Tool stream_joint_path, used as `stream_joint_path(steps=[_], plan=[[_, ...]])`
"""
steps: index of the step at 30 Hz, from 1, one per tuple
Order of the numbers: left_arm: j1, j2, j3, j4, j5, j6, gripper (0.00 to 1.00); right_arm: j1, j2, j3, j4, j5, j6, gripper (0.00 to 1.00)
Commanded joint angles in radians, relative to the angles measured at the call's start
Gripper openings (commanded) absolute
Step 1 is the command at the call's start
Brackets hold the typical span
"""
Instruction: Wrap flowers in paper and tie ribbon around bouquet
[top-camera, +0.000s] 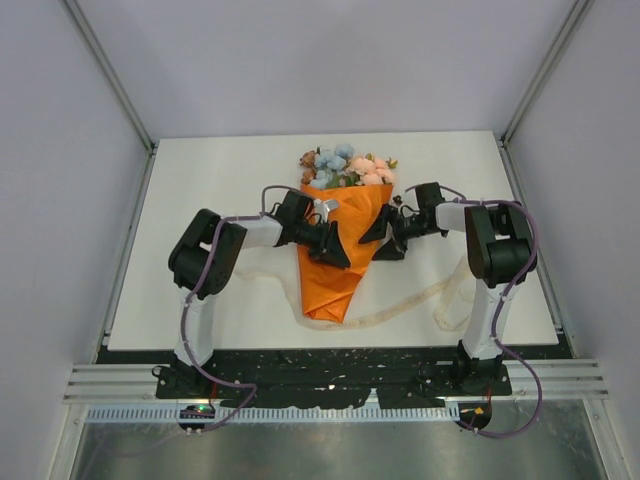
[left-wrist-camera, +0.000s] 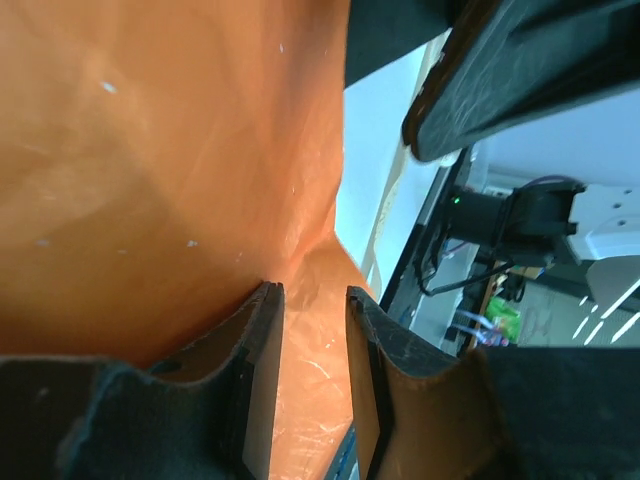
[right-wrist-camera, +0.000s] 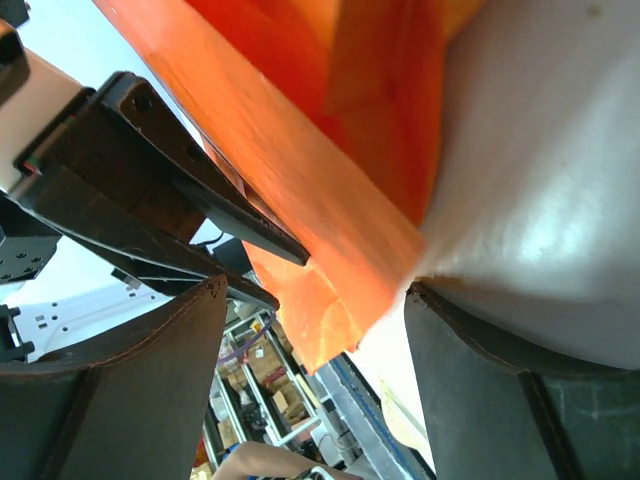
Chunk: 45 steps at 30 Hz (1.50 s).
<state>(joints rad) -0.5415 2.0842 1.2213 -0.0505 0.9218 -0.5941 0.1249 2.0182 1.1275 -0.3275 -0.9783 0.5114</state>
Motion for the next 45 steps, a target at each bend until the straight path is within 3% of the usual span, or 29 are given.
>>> stream_joint_path(steps=[1,7,8,13,15,17,19,22,25,27,30,33,38,45], plan=[[0.014,-0.038,-0.035,0.273,0.086,-0.143,0.36,0.028,0.043,-0.025,0.111,0.130,-0.010,0.77],[0.023,-0.027,-0.057,0.383,0.114,-0.222,0.38,0.053,0.079,-0.026,0.198,0.142,0.016,0.73],[0.020,-0.026,-0.057,0.386,0.114,-0.222,0.38,0.056,0.083,-0.026,0.206,0.142,0.021,0.68],[0.043,-0.058,-0.065,0.390,0.114,-0.223,0.39,0.055,0.083,-0.015,0.203,0.145,0.007,0.15],[0.066,-0.125,-0.086,0.349,0.114,-0.173,0.43,0.050,0.062,-0.008,0.203,0.119,0.028,0.05],[0.103,-0.225,-0.091,0.161,0.112,0.009,0.47,0.048,0.036,-0.003,0.226,0.084,0.073,0.05],[0.132,-0.343,-0.062,-0.174,0.095,0.351,0.51,0.048,0.010,-0.008,0.266,0.044,0.136,0.05],[0.135,-0.499,-0.040,-0.677,-0.016,1.120,0.53,0.047,-0.010,-0.012,0.294,-0.011,0.203,0.05],[0.120,-0.653,-0.158,-0.871,-0.164,1.568,0.56,0.039,-0.019,-0.032,0.318,-0.040,0.277,0.06],[0.117,-0.728,-0.264,-0.896,-0.240,1.742,0.56,0.032,-0.016,-0.052,0.361,-0.063,0.330,0.05],[0.115,-0.789,-0.385,-0.807,-0.313,1.859,0.56,0.015,-0.016,-0.077,0.395,-0.092,0.378,0.06],[0.107,-0.785,-0.450,-0.668,-0.347,1.880,0.58,0.009,-0.022,-0.077,0.361,-0.106,0.360,0.05],[0.057,-0.682,-0.433,-0.523,-0.423,1.904,0.56,0.001,-0.021,-0.048,0.227,-0.083,0.245,0.06],[0.052,-0.647,-0.358,-0.540,-0.374,1.901,0.54,-0.001,0.027,0.023,0.137,-0.036,0.128,0.05]])
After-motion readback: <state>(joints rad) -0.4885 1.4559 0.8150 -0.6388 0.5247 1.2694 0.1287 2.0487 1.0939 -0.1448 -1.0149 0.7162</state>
